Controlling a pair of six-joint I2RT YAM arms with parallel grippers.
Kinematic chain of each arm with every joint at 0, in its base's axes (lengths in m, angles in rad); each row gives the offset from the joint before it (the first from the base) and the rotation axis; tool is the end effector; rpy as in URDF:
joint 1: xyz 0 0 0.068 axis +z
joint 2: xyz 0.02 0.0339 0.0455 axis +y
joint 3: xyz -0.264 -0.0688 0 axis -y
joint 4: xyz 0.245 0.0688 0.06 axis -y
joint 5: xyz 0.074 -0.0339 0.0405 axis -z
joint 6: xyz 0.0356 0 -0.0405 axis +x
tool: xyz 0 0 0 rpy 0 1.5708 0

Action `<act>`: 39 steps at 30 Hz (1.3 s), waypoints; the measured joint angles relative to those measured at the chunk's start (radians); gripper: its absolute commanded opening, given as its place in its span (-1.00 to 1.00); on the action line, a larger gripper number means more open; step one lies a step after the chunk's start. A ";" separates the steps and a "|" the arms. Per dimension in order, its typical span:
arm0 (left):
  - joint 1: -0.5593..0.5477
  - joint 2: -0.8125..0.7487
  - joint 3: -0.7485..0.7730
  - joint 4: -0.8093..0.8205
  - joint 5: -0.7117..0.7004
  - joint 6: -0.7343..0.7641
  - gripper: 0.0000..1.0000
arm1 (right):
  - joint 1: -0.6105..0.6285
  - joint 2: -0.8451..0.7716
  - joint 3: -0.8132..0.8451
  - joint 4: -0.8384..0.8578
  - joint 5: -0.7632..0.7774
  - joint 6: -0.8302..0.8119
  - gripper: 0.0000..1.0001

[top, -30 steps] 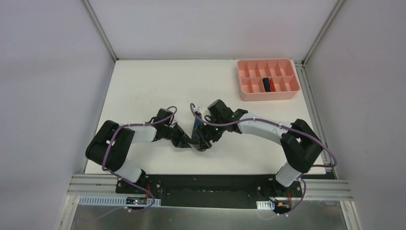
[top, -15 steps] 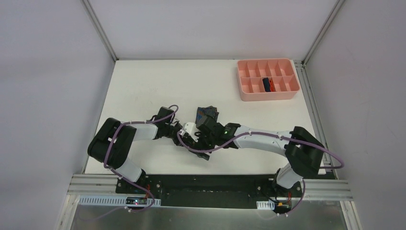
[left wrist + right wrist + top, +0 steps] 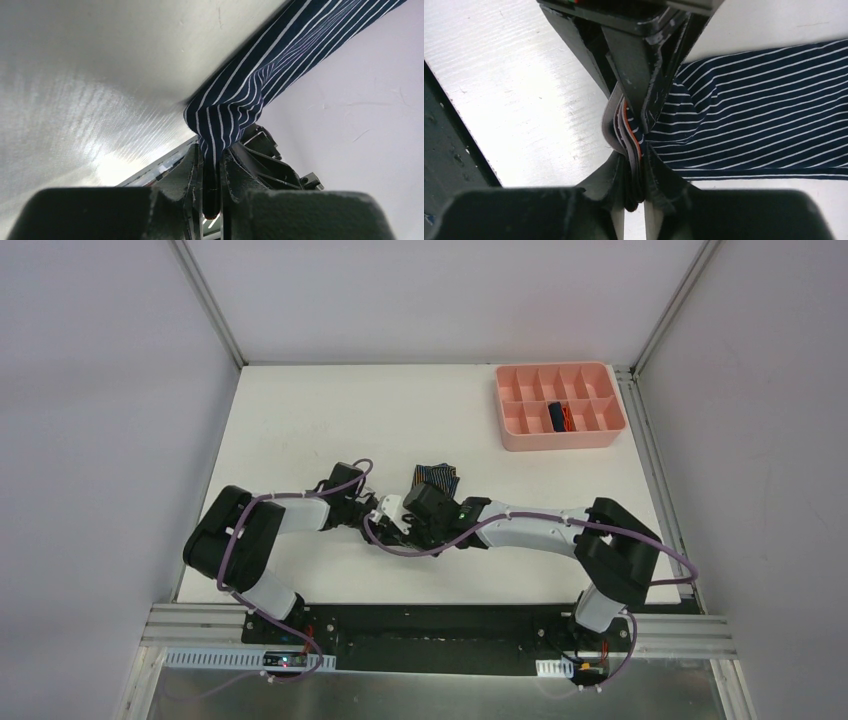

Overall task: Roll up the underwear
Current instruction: Roll the underwear to the center of the board.

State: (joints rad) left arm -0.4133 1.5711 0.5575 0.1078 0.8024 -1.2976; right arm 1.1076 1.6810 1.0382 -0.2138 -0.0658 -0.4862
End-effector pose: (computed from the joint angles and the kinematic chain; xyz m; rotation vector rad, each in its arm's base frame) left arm 0.2292 -0.1285 0.1236 0.7683 -2.5132 1.4013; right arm 0.1556 0.3167 0.1943 -1.7785 1.6959 0.3573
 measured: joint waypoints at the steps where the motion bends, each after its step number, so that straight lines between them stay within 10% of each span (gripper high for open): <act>1: 0.000 0.001 0.001 -0.002 0.000 0.000 -1.00 | 0.000 0.000 -0.001 0.001 0.001 0.005 -0.94; 12: 0.001 -0.004 0.068 -0.129 -0.015 0.058 -0.22 | -0.109 0.000 -0.005 0.023 -0.164 0.149 -1.00; 20: 0.039 -0.127 0.090 -0.241 -0.030 0.085 -0.14 | -0.216 0.020 -0.005 0.025 -0.356 0.253 -1.00; 31: 0.068 -0.253 0.032 -0.301 -0.050 0.086 -0.99 | -0.268 0.094 -0.005 0.009 -0.493 0.366 -1.00; 39: 0.056 -0.159 0.059 -0.306 -0.003 0.138 -1.00 | -0.325 0.099 -0.033 0.046 -0.539 0.455 -1.00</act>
State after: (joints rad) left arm -0.3576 1.4120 0.6163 -0.1986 0.7998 -1.1599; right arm 0.7830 1.7798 1.0054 -0.1677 -0.6048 -0.0307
